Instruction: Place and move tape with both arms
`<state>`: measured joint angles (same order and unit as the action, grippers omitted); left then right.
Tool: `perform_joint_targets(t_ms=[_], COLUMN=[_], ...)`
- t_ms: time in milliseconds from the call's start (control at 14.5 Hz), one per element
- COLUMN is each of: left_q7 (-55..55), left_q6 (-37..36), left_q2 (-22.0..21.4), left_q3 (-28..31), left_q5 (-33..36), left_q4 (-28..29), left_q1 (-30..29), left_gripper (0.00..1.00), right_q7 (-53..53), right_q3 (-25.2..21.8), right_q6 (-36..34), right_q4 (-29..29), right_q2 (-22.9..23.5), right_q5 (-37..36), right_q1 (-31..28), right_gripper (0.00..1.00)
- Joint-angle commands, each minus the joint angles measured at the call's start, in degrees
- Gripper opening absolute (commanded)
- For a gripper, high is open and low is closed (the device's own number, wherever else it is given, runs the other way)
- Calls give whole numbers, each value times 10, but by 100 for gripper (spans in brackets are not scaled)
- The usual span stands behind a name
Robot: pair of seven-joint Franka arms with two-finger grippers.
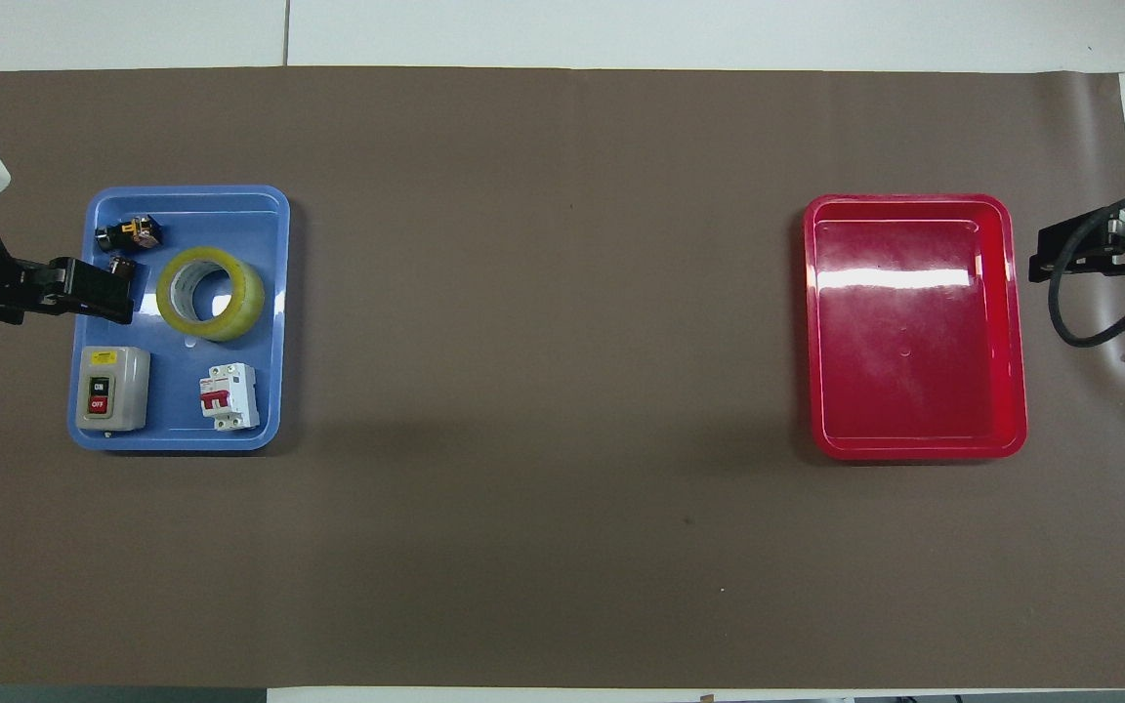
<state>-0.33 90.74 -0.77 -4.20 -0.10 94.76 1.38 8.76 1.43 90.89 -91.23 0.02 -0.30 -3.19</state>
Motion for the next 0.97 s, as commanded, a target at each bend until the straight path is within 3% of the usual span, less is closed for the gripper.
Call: perform_joint_targets(t_ms=[0, 691, 899], left_q7=[-5, -10, -10], left_q6=[-6, 8, 36], left_q2=[2, 2, 27], left_q3=[2, 2, 3], left_q5=[5, 4, 4], left_q4=[-4, 3, 0], left_q1=[3, 3, -1], left_gripper=[100, 100, 100], right_q7=[4, 6, 4], right_q3=[1, 2, 2], right_q6=[13, 12, 10], right_q4=[-15, -13, -11], right_q2=[-10, -10, -8], right_q5=[5, 5, 5], right_q1=[-3, -1, -1], right_gripper=[100, 100, 100])
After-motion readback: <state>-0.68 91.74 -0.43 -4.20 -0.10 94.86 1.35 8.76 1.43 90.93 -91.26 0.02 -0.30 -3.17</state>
